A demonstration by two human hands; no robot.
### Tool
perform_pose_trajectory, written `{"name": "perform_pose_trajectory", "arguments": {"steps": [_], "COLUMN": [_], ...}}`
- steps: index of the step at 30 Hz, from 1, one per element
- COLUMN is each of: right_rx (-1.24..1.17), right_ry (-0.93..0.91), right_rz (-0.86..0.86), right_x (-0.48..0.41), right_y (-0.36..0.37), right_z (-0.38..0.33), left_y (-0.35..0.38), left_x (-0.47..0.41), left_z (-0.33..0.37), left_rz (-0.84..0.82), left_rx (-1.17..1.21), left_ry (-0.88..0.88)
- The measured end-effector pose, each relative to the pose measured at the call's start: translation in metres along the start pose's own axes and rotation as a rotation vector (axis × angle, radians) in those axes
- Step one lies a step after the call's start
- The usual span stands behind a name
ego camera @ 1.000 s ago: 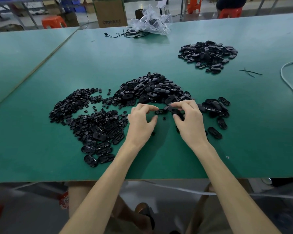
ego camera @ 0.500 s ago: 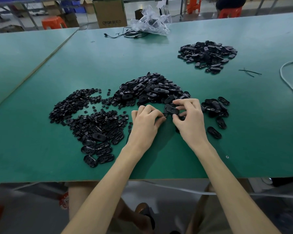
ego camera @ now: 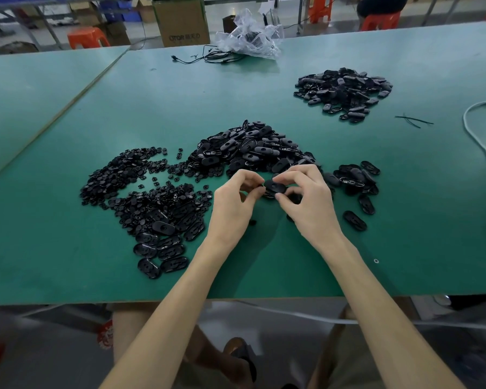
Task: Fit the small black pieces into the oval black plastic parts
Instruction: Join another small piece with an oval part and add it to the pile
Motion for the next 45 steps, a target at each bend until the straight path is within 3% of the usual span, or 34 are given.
{"name": "perform_pose_trajectory", "arguments": {"steps": [32,45], "right_rx": [-0.035,-0.156], "right_ry": [-0.029,0.094], "right_rz": [0.074,0.170], "right_x": [-0.002,0.000], "right_y": [-0.005,-0.013], "right_z": [0.000,0.011], "left_y": [-0.003,-0.006], "left_x": [0.000,0.001], "left_z": [-0.005,-0.004], "left_rz": [-0.013,0.001], "left_rx": [0.158,0.239], "left_ry": [-0.061,-0.076]}}
Point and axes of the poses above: each hand's wrist, its own x-axis away from the middle knuckle, its own y-axis out of the palm, z = x × y, the point moved 8 cm from there along -x, towards the middle knuckle, and after that the axes turned 7 degrees about -x, right-handed, at the moved point
